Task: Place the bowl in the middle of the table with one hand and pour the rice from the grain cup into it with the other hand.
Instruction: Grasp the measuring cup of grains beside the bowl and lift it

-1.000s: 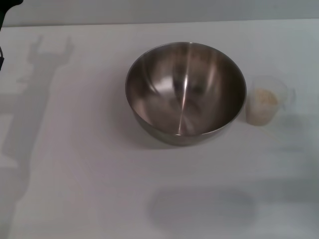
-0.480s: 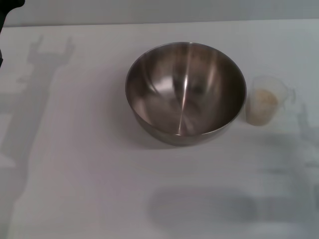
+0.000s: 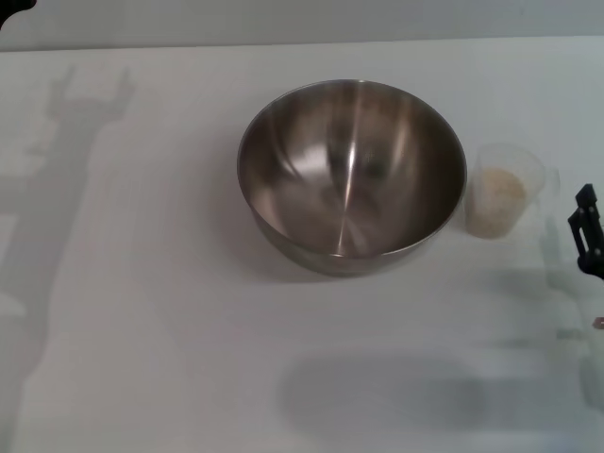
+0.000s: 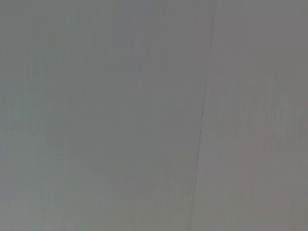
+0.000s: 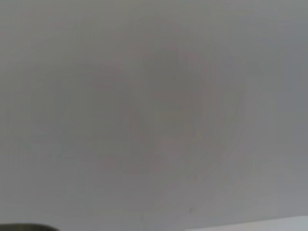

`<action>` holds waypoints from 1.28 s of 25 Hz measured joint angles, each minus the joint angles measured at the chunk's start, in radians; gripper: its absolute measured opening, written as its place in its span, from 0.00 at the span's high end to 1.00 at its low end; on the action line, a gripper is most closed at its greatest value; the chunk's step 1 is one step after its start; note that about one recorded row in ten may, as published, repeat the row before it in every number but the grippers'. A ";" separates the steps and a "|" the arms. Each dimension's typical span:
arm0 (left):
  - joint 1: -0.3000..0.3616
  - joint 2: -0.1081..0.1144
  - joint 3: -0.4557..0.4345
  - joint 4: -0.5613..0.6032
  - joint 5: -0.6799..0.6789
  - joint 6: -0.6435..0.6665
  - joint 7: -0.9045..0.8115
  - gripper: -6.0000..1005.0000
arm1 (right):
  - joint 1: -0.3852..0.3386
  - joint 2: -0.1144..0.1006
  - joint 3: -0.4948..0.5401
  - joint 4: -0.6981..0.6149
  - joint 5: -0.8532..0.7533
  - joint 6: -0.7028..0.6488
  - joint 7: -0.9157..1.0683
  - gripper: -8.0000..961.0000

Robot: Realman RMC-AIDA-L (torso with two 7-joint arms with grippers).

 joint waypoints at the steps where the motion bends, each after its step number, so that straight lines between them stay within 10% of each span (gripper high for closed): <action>1: 0.000 0.000 0.000 0.000 0.000 0.000 0.000 0.17 | -0.001 0.000 0.000 0.003 0.001 0.007 -0.007 0.33; 32: -0.015 -0.001 -0.012 0.009 0.003 0.000 0.001 0.17 | 0.052 0.001 0.030 -0.017 0.005 0.145 -0.042 0.33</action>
